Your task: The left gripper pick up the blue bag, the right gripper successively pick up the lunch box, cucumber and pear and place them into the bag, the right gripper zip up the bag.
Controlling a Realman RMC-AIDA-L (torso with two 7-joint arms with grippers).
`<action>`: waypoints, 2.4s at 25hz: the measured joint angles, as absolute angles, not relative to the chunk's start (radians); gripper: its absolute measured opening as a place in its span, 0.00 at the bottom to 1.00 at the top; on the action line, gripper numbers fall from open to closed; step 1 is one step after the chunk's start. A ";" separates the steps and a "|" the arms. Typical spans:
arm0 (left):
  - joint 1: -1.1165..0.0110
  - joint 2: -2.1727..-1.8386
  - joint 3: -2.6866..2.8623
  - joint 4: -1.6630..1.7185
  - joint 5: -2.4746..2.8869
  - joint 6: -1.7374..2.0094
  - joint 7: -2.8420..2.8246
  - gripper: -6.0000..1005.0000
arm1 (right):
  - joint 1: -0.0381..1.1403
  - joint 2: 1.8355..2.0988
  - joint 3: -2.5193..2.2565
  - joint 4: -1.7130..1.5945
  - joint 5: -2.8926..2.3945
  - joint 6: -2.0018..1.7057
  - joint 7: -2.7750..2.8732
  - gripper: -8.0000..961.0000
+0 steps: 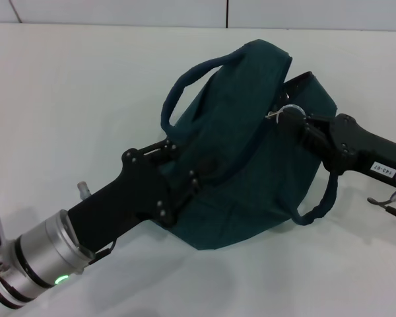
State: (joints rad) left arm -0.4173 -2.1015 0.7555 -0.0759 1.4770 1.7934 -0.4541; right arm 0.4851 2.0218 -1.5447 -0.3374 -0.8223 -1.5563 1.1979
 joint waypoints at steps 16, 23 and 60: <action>-0.388 -2.092 0.756 0.037 1.480 1.808 -0.472 0.10 | 0.482 2.018 -1.546 -0.334 -0.848 -1.673 1.139 0.02; -0.404 -2.089 0.753 0.160 1.466 1.815 -0.642 0.07 | 0.490 2.020 -1.547 -0.337 -0.871 -1.686 1.133 0.02; -0.380 -2.085 0.724 0.208 1.374 1.765 -0.646 0.08 | 0.393 2.012 -1.361 -0.261 -0.907 -1.688 1.106 0.02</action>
State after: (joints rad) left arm -0.3805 -2.0852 0.7239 0.2083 1.3738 1.7654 -0.6458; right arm 0.3928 2.0124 -1.3612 -0.2614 -0.9067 -1.6883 1.1059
